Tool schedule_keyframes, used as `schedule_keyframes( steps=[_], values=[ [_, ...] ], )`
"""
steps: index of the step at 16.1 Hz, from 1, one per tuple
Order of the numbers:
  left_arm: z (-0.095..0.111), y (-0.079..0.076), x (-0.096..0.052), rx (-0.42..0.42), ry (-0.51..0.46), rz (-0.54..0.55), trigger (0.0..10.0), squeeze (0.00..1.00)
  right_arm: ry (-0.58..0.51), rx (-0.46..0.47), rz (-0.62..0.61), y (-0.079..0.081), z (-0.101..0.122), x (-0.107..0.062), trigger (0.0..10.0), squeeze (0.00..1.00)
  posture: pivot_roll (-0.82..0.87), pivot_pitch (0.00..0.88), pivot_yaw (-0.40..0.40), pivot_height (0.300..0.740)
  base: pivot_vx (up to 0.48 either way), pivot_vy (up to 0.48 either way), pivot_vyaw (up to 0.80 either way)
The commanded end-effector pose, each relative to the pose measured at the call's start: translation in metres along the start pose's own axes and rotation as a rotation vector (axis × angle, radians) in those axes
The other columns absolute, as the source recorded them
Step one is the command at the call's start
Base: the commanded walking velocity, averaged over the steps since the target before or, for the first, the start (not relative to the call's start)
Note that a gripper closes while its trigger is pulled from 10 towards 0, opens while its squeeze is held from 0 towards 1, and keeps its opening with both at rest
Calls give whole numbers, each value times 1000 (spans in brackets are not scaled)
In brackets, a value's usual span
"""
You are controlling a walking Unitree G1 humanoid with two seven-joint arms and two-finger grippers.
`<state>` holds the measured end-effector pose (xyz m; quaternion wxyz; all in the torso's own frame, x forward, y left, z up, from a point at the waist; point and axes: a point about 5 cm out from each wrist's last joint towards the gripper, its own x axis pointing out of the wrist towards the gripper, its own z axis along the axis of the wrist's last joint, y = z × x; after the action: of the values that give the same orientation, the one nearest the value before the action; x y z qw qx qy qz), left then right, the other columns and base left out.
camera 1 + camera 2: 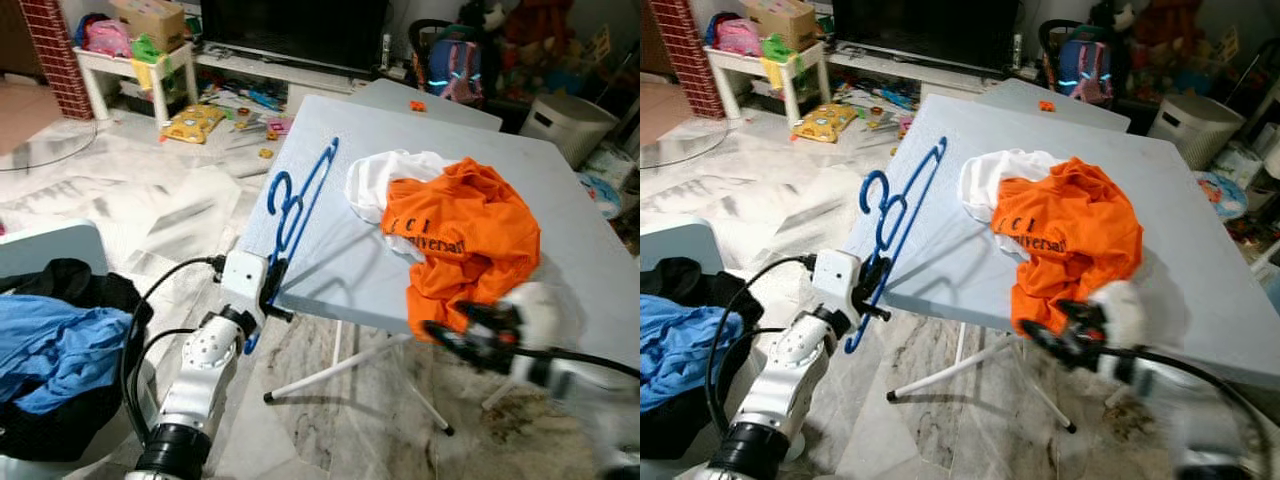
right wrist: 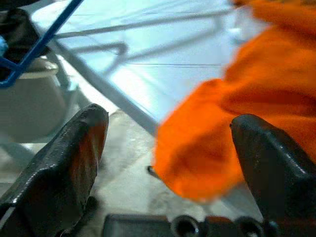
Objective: Hang hanger
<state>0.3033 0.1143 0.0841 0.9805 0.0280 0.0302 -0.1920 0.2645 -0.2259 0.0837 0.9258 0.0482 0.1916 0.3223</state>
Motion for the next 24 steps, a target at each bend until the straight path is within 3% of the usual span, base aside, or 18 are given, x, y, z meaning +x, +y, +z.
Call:
schedule_keyframes(
  steps=[1,5,8,11,15,17,19,20,21,24],
  values=[
    [-5,-1,-3,5,36,-15,10000,0,24,32,-30,-4,-4,3,10000,0,218,0,-136,740,0,0,0],
    [-5,5,-12,21,46,-8,10000,0,123,71,-124,-13,-9,33,10000,0,249,0,-144,740,0,0,0],
    [-6,8,-19,24,56,7,10000,0,117,84,-258,-26,6,53,10000,0,269,0,-153,740,0,0,0],
    [-6,4,-31,26,68,-3,10000,0,109,71,-307,-26,23,75,10000,0,303,0,-170,740,0,0,0],
    [-6,13,-45,42,90,32,10000,0,105,44,-455,-29,46,94,10000,0,351,0,-190,740,0,0,0],
    [-5,16,-48,46,95,42,10000,0,88,46,-539,-34,55,94,10000,0,362,0,-195,740,0,0,0],
    [-4,16,-53,46,101,51,10000,0,40,56,-705,-46,71,86,10000,0,378,0,-201,740,0,0,0],
    [-3,16,-54,46,101,52,10000,0,-28,31,-827,-58,87,75,10000,0,386,0,-203,740,0,0,0],
    [-3,16,-54,46,102,53,10000,0,-46,20,-857,-60,91,73,10000,0,387,0,-202,740,0,0,0],
    [-2,17,-53,46,108,55,10000,0,-195,-12,-1050,-83,126,41,10000,0,387,0,-199,740,0,0,0]
  ],
)
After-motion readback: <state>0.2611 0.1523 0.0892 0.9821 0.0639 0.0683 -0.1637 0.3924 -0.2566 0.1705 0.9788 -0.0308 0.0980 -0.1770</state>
